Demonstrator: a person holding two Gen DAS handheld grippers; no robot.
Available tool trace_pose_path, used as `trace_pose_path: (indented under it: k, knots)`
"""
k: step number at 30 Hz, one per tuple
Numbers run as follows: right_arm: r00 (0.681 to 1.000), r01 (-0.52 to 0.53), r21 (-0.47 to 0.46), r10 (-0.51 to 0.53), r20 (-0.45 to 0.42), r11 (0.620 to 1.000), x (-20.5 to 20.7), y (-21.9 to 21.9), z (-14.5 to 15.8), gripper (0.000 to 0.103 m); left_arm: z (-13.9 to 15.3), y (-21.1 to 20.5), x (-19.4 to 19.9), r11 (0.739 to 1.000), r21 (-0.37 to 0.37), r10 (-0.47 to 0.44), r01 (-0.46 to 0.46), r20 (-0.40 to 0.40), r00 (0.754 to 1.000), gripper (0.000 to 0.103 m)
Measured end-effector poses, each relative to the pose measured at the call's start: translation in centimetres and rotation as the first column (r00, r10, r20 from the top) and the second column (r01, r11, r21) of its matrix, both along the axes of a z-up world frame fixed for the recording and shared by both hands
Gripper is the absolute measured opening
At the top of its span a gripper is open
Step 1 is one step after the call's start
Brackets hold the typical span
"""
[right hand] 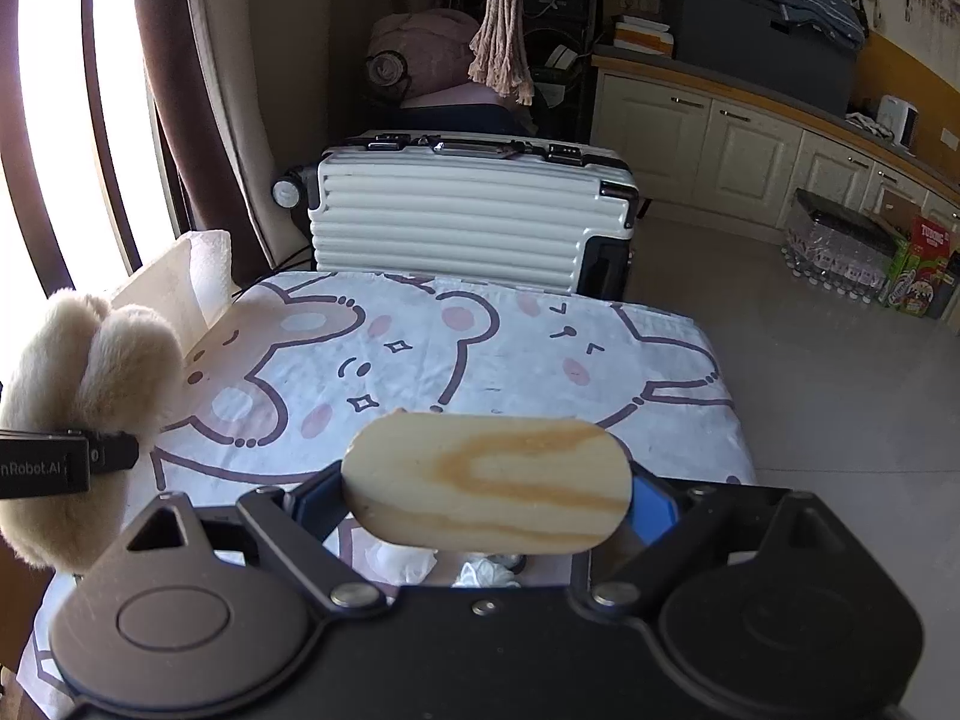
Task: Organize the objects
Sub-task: 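Lift the plush with left tool while right tool carries the board toward the black box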
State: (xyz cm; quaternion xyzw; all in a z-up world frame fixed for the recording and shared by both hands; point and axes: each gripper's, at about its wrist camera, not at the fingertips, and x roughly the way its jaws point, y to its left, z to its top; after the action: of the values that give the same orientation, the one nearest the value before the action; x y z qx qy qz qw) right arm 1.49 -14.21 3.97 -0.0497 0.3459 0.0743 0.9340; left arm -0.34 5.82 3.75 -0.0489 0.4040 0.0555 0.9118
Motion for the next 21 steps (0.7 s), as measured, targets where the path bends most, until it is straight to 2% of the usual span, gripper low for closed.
trace_pose_path:
  k: [10, 21]
  knots:
    - [0.999, 0.031, 0.002, -0.031, 0.01, 1.0, -0.2, -1.7, 0.8, 0.094, -0.4, -1.9, 0.8, 0.999, -0.008, -0.032, 0.032, -0.011, 0.999, 0.055]
    - [0.995, 0.1, -0.007, -0.1, 0.005, 0.995, 0.0, -6.0, 0.5, 0.093, -0.3, -5.8, 1.4, 0.995, -0.028, -0.099, 0.099, -0.005, 0.995, 0.055]
